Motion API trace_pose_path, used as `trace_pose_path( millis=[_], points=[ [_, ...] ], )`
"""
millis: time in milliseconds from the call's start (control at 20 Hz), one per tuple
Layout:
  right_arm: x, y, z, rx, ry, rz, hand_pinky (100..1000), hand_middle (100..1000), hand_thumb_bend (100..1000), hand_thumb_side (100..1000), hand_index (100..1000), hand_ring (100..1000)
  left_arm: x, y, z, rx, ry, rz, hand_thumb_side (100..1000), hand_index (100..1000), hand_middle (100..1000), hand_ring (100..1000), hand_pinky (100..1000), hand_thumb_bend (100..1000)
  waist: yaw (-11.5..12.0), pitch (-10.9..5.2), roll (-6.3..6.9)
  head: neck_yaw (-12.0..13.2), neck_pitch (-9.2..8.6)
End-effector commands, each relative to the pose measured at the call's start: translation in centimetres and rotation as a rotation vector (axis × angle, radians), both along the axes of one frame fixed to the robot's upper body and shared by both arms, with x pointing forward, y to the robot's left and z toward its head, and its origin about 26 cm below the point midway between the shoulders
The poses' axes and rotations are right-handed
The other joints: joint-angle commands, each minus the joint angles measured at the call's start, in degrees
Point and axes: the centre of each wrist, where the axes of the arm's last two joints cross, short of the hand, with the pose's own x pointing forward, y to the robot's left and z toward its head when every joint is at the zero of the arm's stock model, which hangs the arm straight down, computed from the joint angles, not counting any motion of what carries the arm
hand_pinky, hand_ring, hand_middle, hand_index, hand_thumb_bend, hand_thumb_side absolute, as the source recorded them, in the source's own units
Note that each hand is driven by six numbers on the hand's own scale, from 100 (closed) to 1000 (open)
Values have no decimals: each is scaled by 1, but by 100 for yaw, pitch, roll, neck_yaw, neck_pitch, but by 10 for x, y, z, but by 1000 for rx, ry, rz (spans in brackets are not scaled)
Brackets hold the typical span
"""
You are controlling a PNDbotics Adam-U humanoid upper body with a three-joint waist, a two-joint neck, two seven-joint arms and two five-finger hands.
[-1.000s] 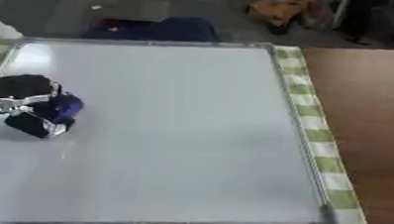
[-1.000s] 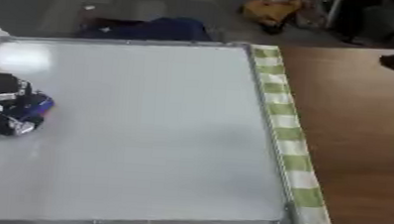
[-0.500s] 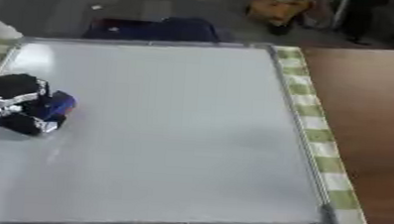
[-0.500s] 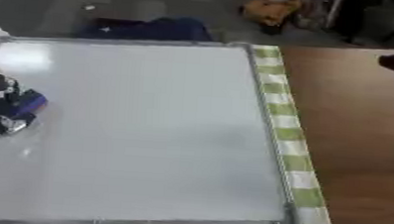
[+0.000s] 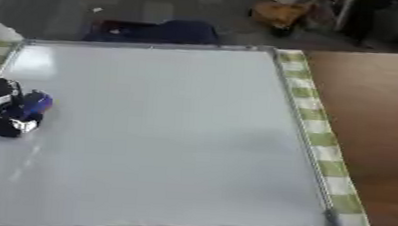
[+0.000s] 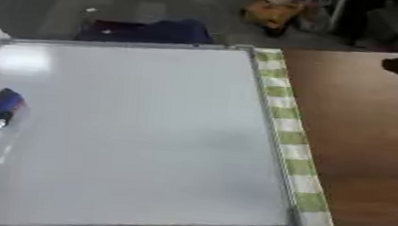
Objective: Wipe the whiteboard clean with a brush.
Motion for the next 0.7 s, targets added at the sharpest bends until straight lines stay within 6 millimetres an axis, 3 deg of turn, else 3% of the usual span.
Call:
trace_pose_path(
  millis=[50,700],
  points=[
    [-3,-2,10,-28,-27,-7,775,483,256,982,569,639,-4,17,10,20,-38,45,611,140,100,282,533,120,9,-81,-27,-15,-88],
    [-3,-2,11,-31,-36,-2,775,484,257,982,569,639,-2,12,11,32,-137,78,621,141,100,274,525,112,-8,-56,-29,-6,-97]
  ],
)
